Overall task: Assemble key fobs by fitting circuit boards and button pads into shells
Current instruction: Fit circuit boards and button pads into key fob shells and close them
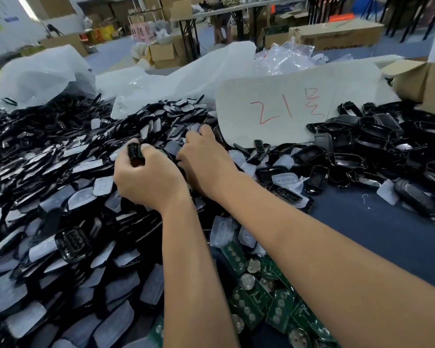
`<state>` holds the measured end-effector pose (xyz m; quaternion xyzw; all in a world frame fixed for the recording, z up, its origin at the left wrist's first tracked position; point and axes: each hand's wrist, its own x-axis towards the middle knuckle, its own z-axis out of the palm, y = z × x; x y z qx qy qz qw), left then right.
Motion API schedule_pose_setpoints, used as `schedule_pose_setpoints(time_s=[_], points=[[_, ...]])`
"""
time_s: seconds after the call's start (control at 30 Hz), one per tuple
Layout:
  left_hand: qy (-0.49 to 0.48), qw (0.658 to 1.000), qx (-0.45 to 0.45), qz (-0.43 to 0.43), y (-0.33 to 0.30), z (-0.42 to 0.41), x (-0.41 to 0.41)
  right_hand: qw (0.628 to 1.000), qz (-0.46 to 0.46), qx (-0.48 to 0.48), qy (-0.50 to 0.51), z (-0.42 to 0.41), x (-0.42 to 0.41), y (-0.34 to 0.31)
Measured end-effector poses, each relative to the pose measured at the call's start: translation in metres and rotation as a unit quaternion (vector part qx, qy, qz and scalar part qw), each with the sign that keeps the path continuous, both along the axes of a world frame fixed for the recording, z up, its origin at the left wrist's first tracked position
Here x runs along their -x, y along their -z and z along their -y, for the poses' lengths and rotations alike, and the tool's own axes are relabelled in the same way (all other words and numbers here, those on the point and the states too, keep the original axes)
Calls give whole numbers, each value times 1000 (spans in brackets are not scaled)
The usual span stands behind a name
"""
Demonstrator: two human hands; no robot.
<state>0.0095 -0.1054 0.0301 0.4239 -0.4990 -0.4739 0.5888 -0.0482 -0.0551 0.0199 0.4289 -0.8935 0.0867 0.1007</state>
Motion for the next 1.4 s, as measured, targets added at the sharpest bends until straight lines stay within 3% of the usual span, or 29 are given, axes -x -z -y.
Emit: schedule_pose_setpoints(time_s=[0.1,0.17,0.23,0.3,0.37,0.47,0.57,0.63,0.67,0.73,0.83,0.93,1.03,1.17,1.4], points=[[14,1000,19,-7,1,-1,3,997,-21,68,28,-16,2,-3],[34,999,37,1,2,-6,7,977,35,201,65,-43,2,-9],[97,995,35,-14,3,-16,14,917,136,358,110,-79,4,-8],[232,972,37,-25,4,-33,22,841,212,473,156,-123,3,-1],[421,905,64,16,5,-55,29,766,258,553,205,-166,-2,10],[650,743,83,133,12,-93,36,703,261,617,239,-223,-11,27],[745,614,124,227,25,-129,40,687,252,631,258,-261,-24,41],[771,560,157,260,33,-146,40,681,255,633,267,-277,-31,47],[771,548,175,272,35,-151,41,680,257,632,269,-283,-33,50],[750,551,213,298,40,-151,42,683,259,629,265,-290,-36,54],[705,589,244,312,44,-147,40,678,262,635,261,-293,-37,58],[719,628,194,225,44,-147,39,662,284,647,247,-291,-36,56],[736,642,150,150,42,-156,40,640,335,657,216,-288,-37,54],[756,632,115,124,42,-159,40,602,419,659,169,-294,-36,54],[792,597,26,124,40,-166,37,531,476,691,118,-295,-37,54]])
